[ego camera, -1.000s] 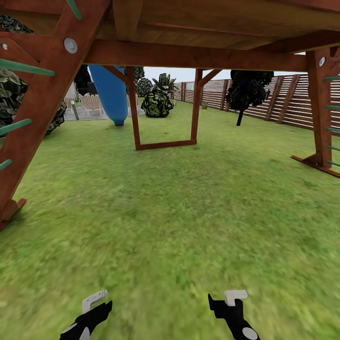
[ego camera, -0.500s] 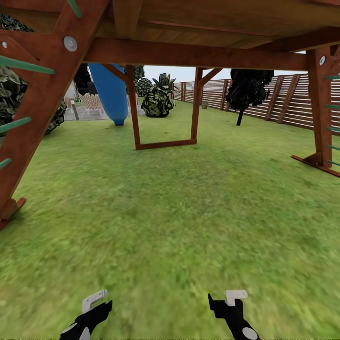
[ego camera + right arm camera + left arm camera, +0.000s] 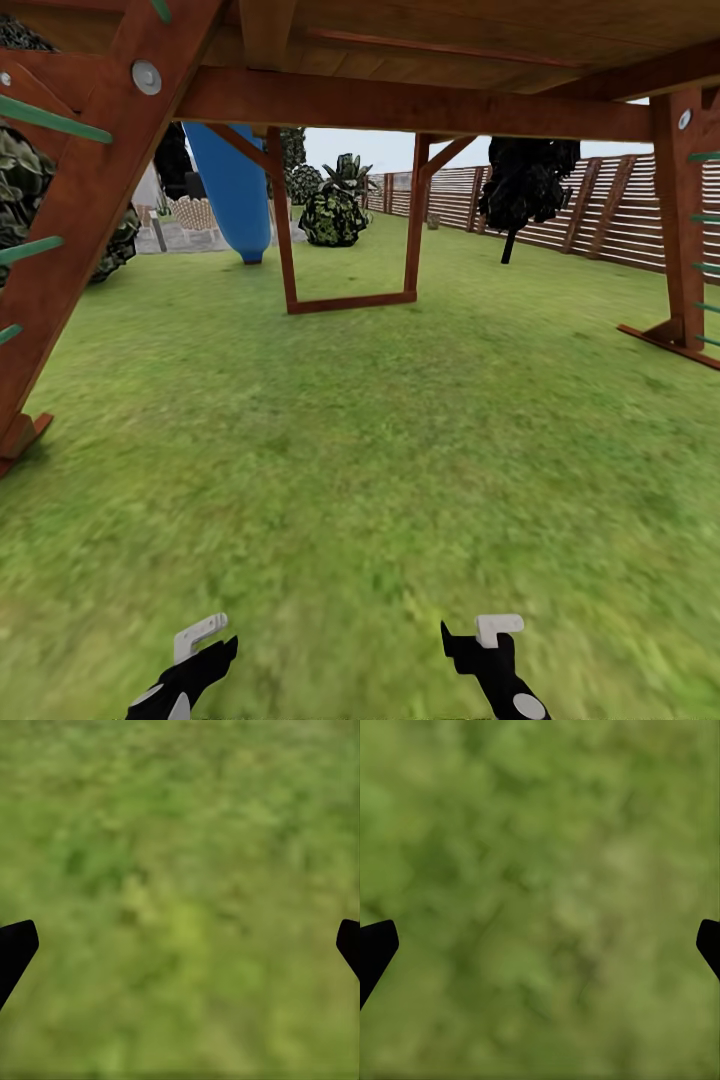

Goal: Take the three Easter eggs out of the wicker basket on the lawn in the garden, then place them on the lawn next to a single tree (choose any tree) so that all three eggs are next to the same tree and none are left in the basket.

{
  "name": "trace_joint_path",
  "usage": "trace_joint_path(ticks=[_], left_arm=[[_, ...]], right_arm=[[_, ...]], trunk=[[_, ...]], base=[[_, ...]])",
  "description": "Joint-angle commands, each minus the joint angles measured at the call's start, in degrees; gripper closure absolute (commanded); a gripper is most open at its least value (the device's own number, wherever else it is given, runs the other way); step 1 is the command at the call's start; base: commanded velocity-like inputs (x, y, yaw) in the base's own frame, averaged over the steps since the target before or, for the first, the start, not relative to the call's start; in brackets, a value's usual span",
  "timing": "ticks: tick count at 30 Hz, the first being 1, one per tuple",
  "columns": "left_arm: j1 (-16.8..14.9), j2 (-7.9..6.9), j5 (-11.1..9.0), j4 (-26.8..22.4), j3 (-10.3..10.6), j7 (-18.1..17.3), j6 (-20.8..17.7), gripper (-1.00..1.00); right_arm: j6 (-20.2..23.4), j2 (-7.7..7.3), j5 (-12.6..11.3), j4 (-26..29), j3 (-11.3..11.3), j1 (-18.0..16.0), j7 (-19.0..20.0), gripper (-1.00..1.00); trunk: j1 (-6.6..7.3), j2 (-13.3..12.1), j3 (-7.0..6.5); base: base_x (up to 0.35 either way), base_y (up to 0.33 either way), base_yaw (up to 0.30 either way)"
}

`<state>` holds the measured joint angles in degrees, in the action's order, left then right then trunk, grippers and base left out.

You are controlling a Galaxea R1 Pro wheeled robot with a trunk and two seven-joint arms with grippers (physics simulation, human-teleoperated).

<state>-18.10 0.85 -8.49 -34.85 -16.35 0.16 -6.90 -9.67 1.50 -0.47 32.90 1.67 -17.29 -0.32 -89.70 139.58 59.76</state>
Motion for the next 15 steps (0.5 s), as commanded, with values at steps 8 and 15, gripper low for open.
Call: trace_joint_path(ticks=[8, 15], left_arm=[[-0.01, 0.03, -0.61, -0.13, -0.17, 0.02, -0.39, -1.0], [-0.01, 0.04, -0.58, -0.13, -0.16, 0.02, -0.39, -1.0]], right_arm=[[-0.18, -0.01, -0.06, -0.03, 0.08, -0.03, -0.03, -1.0], [-0.18, -0.01, -0.05, -0.03, 0.08, -0.03, -0.03, -1.0]], trunk=[[-1.75, 3.24, 1.49], [-2.13, 3.74, 3.0]], base=[[0.0, 0.0, 0.0], [0.0, 0.0, 0.0]])
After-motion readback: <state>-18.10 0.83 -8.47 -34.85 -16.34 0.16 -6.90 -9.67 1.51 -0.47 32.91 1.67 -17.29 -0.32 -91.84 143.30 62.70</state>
